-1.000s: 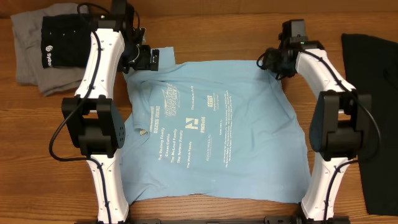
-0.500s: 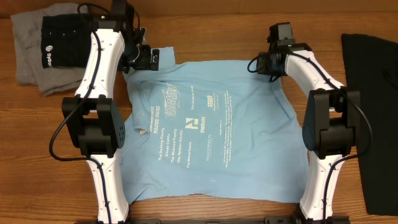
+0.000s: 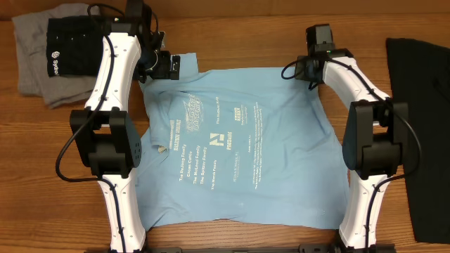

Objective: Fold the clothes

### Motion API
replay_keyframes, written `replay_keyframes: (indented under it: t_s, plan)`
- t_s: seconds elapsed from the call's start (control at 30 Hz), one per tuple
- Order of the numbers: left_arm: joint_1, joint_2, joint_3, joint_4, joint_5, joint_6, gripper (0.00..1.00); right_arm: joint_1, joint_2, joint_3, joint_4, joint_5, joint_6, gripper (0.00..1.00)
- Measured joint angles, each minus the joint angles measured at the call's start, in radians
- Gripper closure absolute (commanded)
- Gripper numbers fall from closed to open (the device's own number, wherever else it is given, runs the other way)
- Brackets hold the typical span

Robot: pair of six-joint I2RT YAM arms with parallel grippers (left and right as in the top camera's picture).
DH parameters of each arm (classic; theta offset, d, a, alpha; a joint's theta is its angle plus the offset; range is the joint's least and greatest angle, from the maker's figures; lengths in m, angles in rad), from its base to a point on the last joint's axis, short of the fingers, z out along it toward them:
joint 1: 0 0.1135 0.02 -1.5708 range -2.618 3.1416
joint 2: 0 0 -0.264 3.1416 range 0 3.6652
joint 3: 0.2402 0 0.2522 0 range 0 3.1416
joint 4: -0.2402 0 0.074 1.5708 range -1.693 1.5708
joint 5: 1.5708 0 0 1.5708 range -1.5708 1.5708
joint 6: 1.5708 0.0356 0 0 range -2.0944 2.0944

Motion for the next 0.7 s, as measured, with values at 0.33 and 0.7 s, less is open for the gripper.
replay_keyframes:
  t_s: [0.33,0.7]
  plan:
    - [0.0,0.0,0.0,0.076,0.0,0.0,0.0,-0.182,0.005,0.047,0.0,0.026,0.007,0.96]
    - [0.0,0.0,-0.002,0.219,0.005,-0.045,0.0,-0.295,0.007,0.153,-0.029,0.074,0.005,0.3]
